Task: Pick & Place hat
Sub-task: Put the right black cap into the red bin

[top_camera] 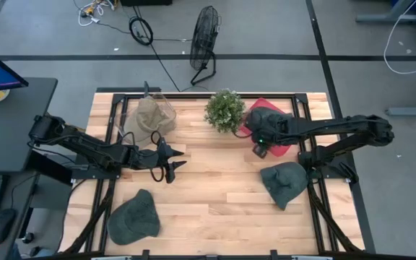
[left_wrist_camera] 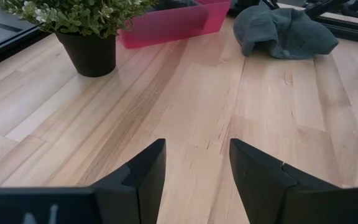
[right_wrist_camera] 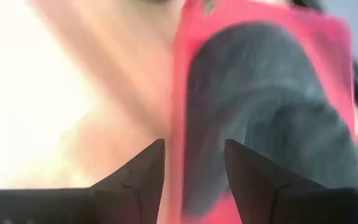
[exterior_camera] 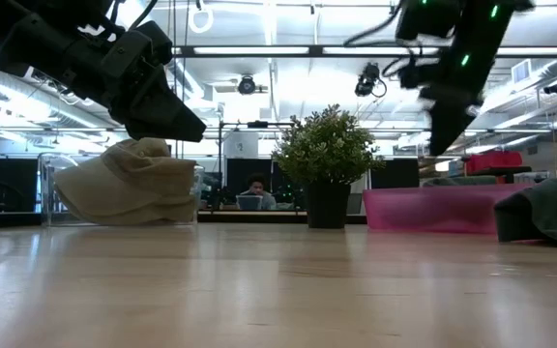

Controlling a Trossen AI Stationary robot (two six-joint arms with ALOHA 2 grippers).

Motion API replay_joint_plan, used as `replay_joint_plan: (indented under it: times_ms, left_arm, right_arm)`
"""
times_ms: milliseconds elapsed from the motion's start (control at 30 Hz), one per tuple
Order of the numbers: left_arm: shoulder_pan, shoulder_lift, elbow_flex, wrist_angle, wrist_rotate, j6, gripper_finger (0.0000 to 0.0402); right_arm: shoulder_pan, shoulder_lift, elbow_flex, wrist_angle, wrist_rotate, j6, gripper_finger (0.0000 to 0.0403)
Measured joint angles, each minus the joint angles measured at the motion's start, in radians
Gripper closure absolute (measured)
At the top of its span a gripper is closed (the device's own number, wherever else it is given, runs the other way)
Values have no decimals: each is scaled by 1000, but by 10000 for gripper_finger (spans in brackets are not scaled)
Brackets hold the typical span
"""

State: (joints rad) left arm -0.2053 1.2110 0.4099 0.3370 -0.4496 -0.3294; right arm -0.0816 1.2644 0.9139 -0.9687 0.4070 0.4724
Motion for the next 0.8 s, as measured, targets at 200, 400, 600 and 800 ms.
replay_joint_plan:
  times_ms: [200,400,600,800]
  left_arm:
    - [0,0,0,0,0,0,220]
    - [0,0,0,0,0,0,220]
    - [0,0,0,-4,0,0,220]
    - [0,0,0,-6,0,1,220]
  right_arm:
    - [151,0,114,-249,-236,65,234]
    - [316,0,42,-245,-295,89,234]
    - [418,0,-72,-201,-304,349,231]
    - [437,0,-193,-153,-352,572,215]
